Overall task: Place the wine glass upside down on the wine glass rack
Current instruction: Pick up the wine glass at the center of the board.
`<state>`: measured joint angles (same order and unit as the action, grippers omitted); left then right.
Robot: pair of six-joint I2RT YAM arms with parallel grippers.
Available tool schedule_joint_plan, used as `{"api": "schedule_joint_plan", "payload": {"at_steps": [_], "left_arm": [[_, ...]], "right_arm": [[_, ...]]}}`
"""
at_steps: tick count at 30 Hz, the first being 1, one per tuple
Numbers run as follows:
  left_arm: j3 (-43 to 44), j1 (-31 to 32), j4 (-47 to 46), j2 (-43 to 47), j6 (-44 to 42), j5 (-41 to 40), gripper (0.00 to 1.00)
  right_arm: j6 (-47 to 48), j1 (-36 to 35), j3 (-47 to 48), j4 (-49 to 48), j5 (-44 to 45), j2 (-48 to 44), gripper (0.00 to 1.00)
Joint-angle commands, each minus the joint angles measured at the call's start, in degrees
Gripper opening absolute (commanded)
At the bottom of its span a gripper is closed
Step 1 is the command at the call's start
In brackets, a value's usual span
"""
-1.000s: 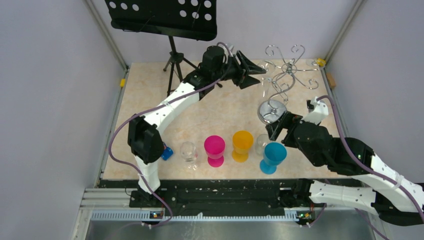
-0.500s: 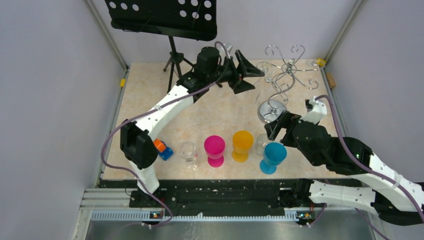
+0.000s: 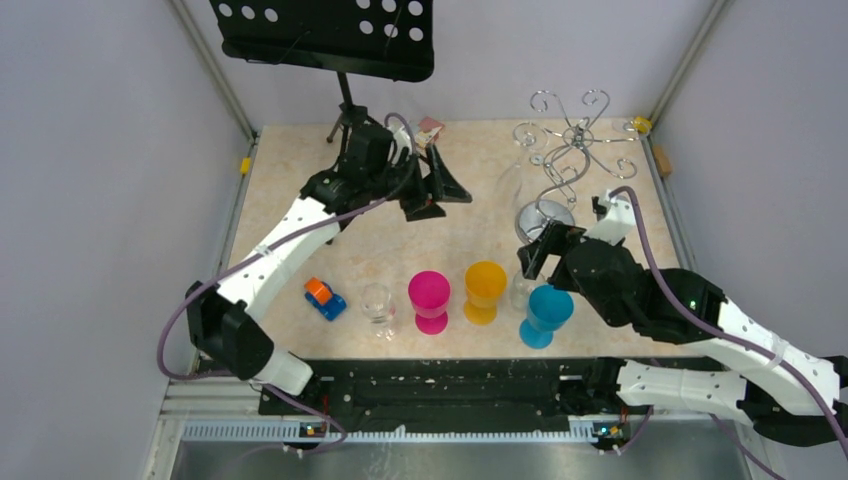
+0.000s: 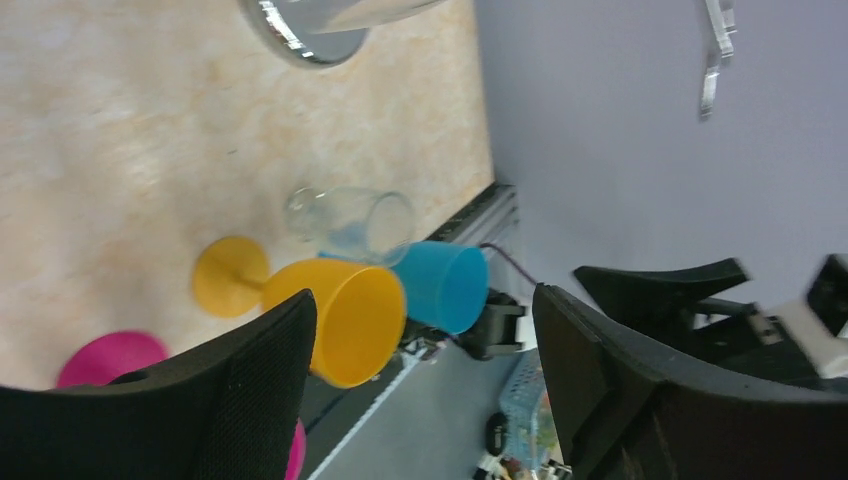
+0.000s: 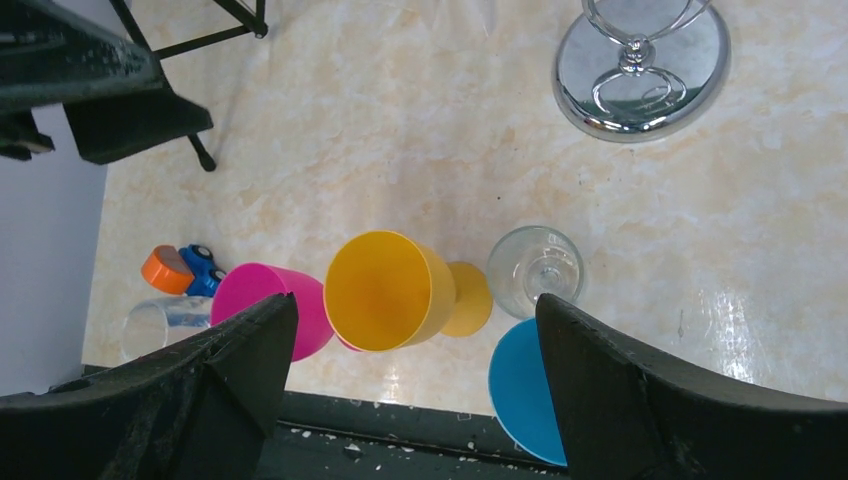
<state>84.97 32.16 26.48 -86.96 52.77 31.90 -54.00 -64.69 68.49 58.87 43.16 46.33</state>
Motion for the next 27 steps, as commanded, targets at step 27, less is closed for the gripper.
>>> {"api": "schedule_joint_plan", "payload": {"at_steps": [27], "left_arm": [[-7.7, -1.1, 41.5, 21.5, -32.8, -25.3, 0.72]], "right_arm": [[3.4, 0.4, 0.6, -6.2, -1.6, 7.3, 0.92]]}}
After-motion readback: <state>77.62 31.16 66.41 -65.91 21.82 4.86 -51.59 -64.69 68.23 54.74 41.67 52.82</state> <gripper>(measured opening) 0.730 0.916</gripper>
